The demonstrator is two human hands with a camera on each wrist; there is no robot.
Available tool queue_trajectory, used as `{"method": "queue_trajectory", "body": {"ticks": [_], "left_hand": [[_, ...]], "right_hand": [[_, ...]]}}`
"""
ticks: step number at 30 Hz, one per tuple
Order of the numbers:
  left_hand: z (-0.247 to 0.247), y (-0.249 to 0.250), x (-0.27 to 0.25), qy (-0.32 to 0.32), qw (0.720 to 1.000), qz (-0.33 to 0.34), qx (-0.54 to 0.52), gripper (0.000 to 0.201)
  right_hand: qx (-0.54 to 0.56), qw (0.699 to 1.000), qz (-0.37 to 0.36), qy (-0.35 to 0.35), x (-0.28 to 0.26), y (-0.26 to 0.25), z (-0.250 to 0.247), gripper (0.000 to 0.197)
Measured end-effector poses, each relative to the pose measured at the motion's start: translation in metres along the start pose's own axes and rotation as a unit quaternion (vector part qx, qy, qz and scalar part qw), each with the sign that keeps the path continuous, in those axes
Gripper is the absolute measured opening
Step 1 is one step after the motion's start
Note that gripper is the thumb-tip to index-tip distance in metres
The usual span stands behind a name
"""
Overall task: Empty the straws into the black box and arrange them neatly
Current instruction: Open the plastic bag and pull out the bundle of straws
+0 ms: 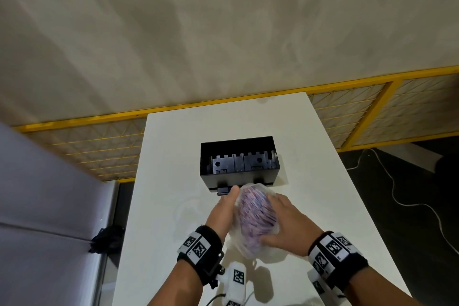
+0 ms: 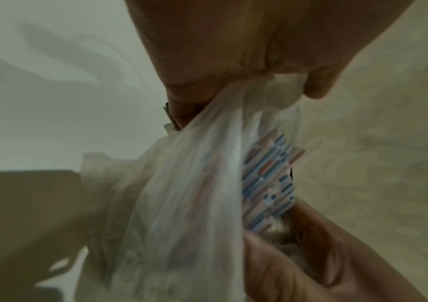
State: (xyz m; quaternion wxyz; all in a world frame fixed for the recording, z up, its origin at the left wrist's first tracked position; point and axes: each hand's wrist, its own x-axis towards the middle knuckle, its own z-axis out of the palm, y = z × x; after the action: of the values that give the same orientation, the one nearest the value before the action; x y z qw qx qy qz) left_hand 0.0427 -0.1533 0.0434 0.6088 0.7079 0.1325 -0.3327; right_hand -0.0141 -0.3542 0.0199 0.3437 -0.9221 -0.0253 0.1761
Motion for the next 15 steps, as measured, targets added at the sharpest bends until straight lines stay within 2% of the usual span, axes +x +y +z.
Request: {"method": "queue_trajectory", "body": {"ticks": [2,4,7,10,12,15], "left_hand": [[0.003,0.0,-0.001,-0.035,0.999,0.005,0.029,0.065],[0.005,-0.002,0.0,-0.035,0.998,0.026,0.053,0.059],[0.005,-0.003,-0.001,-0.004,0.996,0.044,0.073,0.049],[0.006,0.0,-0.002,0.007,0.995,0.067,0.074,0.051],[0.006,0.004,-0.002,-0.022,0.998,0.05,0.039,0.056],[0.009,0.008,0.0,-0.059,0.995,0.024,-0.072,0.065]], "right_hand": [[0.004,1.0,-0.001,0.0,0.001,-0.001,0.004,0.126],[0.013,1.0,-0.01,0.011,0.001,-0.001,0.006,0.129],[0.028,0.999,-0.016,0.031,0.002,-0.001,0.005,0.12],[0.041,0.998,-0.026,0.045,0.003,-0.001,0.003,0.109],[0.064,0.997,-0.03,0.042,0.002,-0.001,0.004,0.114],[0.098,0.994,-0.03,0.028,0.003,0.0,0.006,0.126]]}}
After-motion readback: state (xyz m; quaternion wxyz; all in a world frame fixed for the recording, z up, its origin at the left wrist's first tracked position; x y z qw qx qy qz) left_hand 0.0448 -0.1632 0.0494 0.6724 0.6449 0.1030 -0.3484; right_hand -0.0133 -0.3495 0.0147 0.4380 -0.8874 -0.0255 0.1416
